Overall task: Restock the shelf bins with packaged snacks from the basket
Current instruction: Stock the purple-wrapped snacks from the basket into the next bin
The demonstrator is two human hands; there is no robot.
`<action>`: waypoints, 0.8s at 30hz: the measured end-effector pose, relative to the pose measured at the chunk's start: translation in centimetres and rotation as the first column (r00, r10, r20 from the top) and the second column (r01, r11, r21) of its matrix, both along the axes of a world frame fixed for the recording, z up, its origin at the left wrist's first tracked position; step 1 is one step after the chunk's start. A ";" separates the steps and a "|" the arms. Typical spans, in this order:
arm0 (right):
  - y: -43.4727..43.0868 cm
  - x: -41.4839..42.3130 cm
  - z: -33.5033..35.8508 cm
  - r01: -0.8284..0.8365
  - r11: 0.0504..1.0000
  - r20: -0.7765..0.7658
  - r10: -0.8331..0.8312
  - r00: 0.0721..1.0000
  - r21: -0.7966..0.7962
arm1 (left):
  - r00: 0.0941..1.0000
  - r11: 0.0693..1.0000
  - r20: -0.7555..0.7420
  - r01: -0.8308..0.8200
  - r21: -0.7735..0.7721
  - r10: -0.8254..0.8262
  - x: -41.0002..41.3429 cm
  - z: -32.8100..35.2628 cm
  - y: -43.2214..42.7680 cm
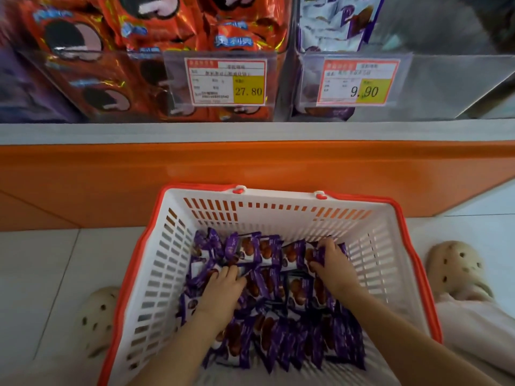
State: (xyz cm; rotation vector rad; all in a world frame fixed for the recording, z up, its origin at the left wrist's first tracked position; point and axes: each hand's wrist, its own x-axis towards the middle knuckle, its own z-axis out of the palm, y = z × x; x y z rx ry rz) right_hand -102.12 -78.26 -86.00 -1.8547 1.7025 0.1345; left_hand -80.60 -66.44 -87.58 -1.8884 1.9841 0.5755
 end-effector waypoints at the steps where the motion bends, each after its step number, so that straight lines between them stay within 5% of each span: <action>1: 0.0 0.1 0.2 -0.010 1.000 -0.021 0.010 1.000 -0.007 | 0.999 1.000 0.020 0.025 0.014 -0.026 0.1 0.3 0.0; 6: 0.6 0.9 2.7 -0.053 0.998 -0.091 0.054 0.994 0.020 | 0.996 0.999 0.074 0.055 -0.004 -0.054 -0.4 2.1 0.4; 11: 1.6 1.1 5.7 -0.035 0.997 0.125 0.027 0.992 0.063 | 0.977 0.973 -0.122 -0.189 -0.130 0.174 -0.3 5.2 0.4; 16: 2.0 2.0 9.6 -0.001 0.992 0.391 -0.049 0.919 0.125 | 0.698 0.773 -0.578 -0.610 -0.172 0.422 -0.8 10.7 -0.3; 24: 3.4 2.2 16.6 0.092 0.958 0.669 -0.256 0.698 0.270 | 0.335 0.687 -0.839 -0.724 0.062 0.429 -3.4 18.7 -0.5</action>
